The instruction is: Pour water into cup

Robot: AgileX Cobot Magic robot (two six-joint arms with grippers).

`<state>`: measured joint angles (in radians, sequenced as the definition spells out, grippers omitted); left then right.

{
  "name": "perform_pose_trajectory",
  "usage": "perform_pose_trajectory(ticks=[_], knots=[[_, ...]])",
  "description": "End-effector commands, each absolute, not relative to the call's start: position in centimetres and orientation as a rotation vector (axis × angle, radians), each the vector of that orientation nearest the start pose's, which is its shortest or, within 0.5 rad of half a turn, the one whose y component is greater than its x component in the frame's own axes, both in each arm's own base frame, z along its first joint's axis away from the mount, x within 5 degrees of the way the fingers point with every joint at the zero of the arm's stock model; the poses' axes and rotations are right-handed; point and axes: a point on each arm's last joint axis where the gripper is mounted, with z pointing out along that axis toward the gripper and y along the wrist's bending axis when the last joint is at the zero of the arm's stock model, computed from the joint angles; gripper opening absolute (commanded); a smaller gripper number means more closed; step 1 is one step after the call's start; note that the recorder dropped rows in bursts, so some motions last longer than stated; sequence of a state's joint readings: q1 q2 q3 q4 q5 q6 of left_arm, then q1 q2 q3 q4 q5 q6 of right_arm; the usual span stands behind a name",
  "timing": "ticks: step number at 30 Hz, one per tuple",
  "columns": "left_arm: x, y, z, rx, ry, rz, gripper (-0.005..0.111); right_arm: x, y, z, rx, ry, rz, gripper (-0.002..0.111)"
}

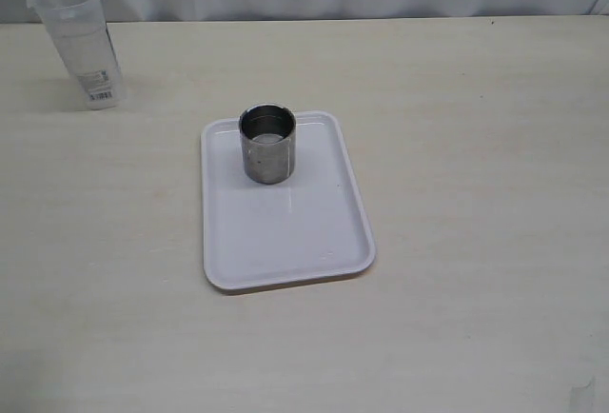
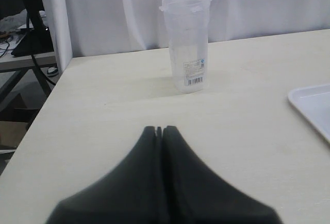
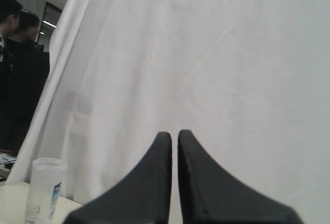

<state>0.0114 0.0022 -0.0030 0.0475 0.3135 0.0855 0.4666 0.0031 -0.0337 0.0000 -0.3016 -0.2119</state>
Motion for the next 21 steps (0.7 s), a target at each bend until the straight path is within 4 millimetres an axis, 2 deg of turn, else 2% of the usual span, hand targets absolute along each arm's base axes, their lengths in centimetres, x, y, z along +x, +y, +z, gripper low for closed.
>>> perform_pose_trajectory(ticks=[1, 9, 13, 21], knots=[[5.4, 0.1, 18.6, 0.096, 1.788, 0.103, 0.0, 4.3, 1.7, 24.6, -0.356, 1.045, 0.157, 0.004], [5.4, 0.1, 18.6, 0.096, 1.788, 0.103, 0.0, 4.6, 1.5, 24.2, -0.334, 1.102, 0.07, 0.004], [5.4, 0.1, 18.6, 0.096, 1.788, 0.103, 0.0, 5.0, 1.3, 23.5, -0.319, 1.2, 0.011, 0.004], [5.4, 0.1, 18.6, 0.096, 1.788, 0.103, 0.0, 5.6, 0.5, 21.3, -0.158, 1.475, -0.022, 0.004]])
